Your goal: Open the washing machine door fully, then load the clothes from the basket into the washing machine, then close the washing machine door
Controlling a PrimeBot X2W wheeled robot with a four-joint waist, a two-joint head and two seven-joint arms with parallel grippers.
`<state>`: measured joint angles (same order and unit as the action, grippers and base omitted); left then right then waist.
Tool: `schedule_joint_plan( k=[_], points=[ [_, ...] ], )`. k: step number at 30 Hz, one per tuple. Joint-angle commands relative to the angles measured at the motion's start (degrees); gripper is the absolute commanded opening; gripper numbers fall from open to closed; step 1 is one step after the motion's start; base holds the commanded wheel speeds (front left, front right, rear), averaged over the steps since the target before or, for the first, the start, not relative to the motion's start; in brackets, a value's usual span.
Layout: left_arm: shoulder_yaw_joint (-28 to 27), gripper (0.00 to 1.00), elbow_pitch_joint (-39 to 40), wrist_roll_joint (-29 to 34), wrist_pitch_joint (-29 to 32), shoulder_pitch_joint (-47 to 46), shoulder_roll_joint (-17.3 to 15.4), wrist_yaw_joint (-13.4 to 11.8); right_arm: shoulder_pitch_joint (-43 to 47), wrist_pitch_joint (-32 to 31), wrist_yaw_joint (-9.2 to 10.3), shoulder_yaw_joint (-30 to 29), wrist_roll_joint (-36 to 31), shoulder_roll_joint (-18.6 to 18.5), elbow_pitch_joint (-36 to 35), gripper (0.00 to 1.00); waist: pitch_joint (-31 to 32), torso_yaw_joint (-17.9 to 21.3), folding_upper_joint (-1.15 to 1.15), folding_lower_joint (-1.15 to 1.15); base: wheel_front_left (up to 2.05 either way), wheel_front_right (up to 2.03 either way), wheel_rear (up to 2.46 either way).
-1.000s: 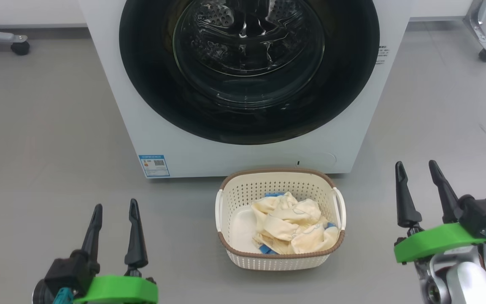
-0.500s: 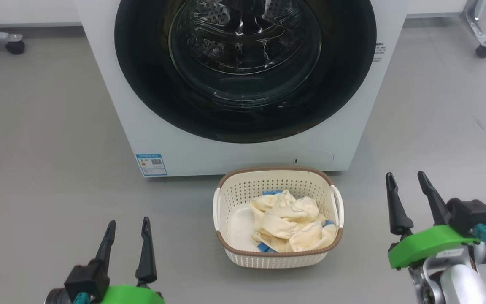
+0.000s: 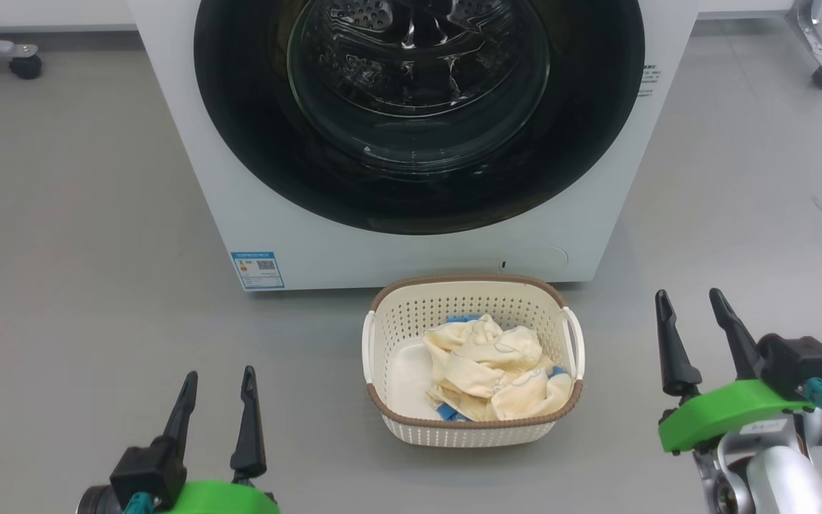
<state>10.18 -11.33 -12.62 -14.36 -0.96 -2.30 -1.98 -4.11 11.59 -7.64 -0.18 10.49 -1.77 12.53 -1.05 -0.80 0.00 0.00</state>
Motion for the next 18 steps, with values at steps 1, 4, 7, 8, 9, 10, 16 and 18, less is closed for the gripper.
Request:
schedule_joint_plan(
  k=[1, 4, 7, 8, 9, 10, 16, 18],
  points=[
    [-1.7, 1.0, 1.4, 0.1, -0.6, -2.8, -0.6, 0.2, -3.7, 0.6, 0.15, 0.9, -0.5, -1.1, -1.5, 1.0, 0.0, 0.0, 0.0, 0.0, 0.0, 0.0, 0.0],
    [-1.7, 1.0, 1.4, 0.0, -0.6, -2.7, -0.6, 0.2, -3.6, 0.7, 0.15, 0.9, -0.6, -1.1, -1.3, 1.0, 0.1, 0.0, 0.0, 0.0, 0.0, 0.0, 0.0],
    [-1.7, 1.0, 1.3, -0.1, -0.6, -2.7, -0.6, 0.2, -3.6, 0.7, 0.15, 0.9, -0.7, -1.1, -1.2, 1.0, 0.1, 0.0, 0.0, 0.0, 0.0, 0.0, 0.0],
    [-1.7, 1.0, 1.3, -0.2, -0.6, -2.8, -0.6, 0.2, -3.6, 0.7, 0.15, 0.9, -0.7, -1.1, -1.2, 1.0, 0.1, 0.0, 0.0, 0.0, 0.0, 0.0, 0.0],
    [-1.8, 1.0, 1.3, -0.4, -0.6, -2.8, -0.6, 0.2, -3.7, 0.6, 0.15, 0.9, -0.7, -1.1, -1.2, 1.0, 0.0, 0.0, 0.0, 0.0, 0.0, 0.0, 0.0],
    [-1.8, 1.0, 1.3, -0.5, -0.6, -2.8, -0.6, 0.2, -3.7, 0.6, 0.15, 0.9, -0.7, -1.1, -1.2, 1.0, 0.0, -0.1, 0.0, 0.0, 0.0, 0.0, 0.0],
    [-1.7, 1.0, 0.9, -1.1, -0.6, -3.0, -0.6, 0.4, -3.8, 0.6, 0.15, 0.9, -1.0, -1.1, -1.3, 1.0, -0.3, -0.1, 0.0, 0.0, 0.0, 0.0, 0.0],
    [-1.4, 1.0, 0.2, -1.9, -0.6, -3.0, -0.6, 1.1, -3.9, 0.6, 0.15, 0.8, -1.1, -1.1, -1.3, 1.0, -0.4, -0.2, 0.0, 0.0, 0.0, 0.0, 0.0]
  ],
)
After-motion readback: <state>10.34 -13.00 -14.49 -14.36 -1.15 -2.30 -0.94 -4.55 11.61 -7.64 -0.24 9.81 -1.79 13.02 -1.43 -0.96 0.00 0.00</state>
